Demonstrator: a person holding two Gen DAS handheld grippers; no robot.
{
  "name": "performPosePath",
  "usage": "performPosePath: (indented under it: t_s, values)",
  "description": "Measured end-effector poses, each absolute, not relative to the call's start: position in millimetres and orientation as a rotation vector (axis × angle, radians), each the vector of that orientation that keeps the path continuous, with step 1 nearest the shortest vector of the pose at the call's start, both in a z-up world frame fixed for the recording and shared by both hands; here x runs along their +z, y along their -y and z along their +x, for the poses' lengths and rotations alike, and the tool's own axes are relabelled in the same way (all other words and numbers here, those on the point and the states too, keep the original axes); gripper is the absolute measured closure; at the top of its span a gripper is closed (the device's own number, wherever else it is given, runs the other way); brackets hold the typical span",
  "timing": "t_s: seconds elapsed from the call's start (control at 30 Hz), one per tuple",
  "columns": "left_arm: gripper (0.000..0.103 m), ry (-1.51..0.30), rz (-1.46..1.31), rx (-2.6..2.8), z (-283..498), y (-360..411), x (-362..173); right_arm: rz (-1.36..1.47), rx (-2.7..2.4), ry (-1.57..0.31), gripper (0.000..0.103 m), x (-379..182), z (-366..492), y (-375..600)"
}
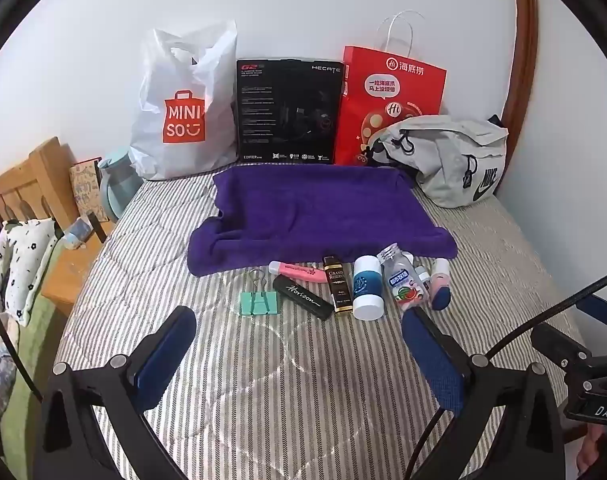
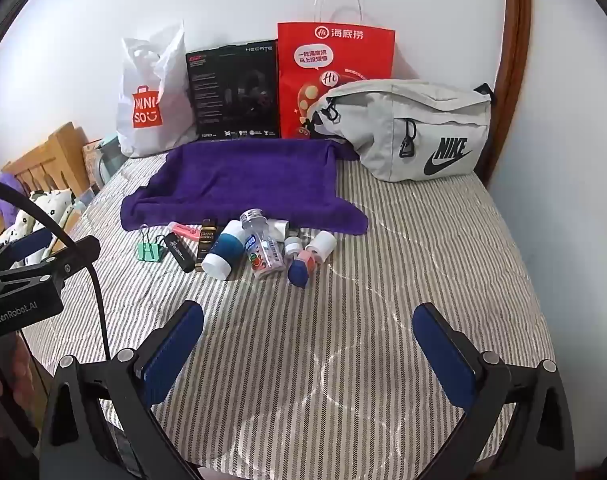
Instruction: Organize rigid objects
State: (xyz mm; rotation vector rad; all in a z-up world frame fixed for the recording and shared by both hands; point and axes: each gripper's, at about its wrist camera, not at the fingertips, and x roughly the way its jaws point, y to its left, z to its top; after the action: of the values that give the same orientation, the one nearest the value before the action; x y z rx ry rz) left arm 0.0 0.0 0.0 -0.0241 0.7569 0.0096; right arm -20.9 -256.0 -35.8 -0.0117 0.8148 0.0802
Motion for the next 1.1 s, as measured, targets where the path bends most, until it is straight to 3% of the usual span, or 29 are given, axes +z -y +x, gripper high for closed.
performPosePath:
  t_s: [1.1]
  values:
    - [0.000,-0.777,-0.058,0.009,-1,-8,-6,-0.024,0.077,-0.799,0.000,-27,-26,246]
